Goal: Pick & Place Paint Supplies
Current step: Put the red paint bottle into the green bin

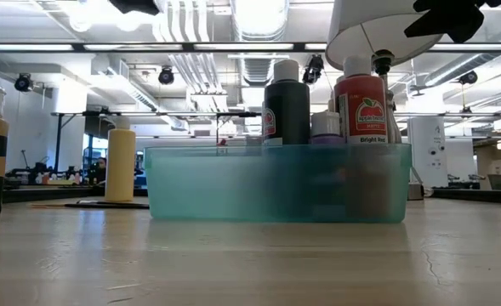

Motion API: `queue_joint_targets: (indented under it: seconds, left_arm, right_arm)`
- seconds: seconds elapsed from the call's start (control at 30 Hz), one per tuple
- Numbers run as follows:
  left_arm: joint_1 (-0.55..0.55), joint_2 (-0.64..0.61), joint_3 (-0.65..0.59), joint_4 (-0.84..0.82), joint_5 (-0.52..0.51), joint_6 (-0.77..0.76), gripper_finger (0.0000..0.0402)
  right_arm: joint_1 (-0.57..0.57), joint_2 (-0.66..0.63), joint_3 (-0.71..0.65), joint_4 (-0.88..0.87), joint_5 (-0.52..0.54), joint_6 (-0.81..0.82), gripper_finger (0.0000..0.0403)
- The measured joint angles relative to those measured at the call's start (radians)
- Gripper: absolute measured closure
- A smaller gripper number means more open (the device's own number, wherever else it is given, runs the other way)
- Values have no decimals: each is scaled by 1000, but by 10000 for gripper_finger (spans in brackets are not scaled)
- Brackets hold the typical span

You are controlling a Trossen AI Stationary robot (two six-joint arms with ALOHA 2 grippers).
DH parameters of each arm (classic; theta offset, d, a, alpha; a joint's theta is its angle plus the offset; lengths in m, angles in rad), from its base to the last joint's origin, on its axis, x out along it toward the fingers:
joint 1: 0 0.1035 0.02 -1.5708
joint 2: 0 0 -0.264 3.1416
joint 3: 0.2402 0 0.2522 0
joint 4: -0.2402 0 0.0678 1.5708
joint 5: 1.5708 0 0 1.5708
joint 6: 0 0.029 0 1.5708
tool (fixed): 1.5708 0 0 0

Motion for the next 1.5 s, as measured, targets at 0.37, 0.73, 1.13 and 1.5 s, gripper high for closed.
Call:
queue_joint_targets:
  seconds: [0.37,0.73,1.13,1.5]
  left_arm:
    - [-411,-17,0,-338,-336,-572,168]
    - [-623,2,-27,-612,-372,-1077,168]
    - [-718,2,-163,-615,-184,-1355,168]
    - [-814,2,-164,-610,-84,-1487,168]
  right_arm:
    - [0,0,0,26,0,11,127]
    - [0,0,0,28,1,10,125]
    - [0,0,-7,42,-4,11,157]
    - [0,0,-8,45,-7,28,141]
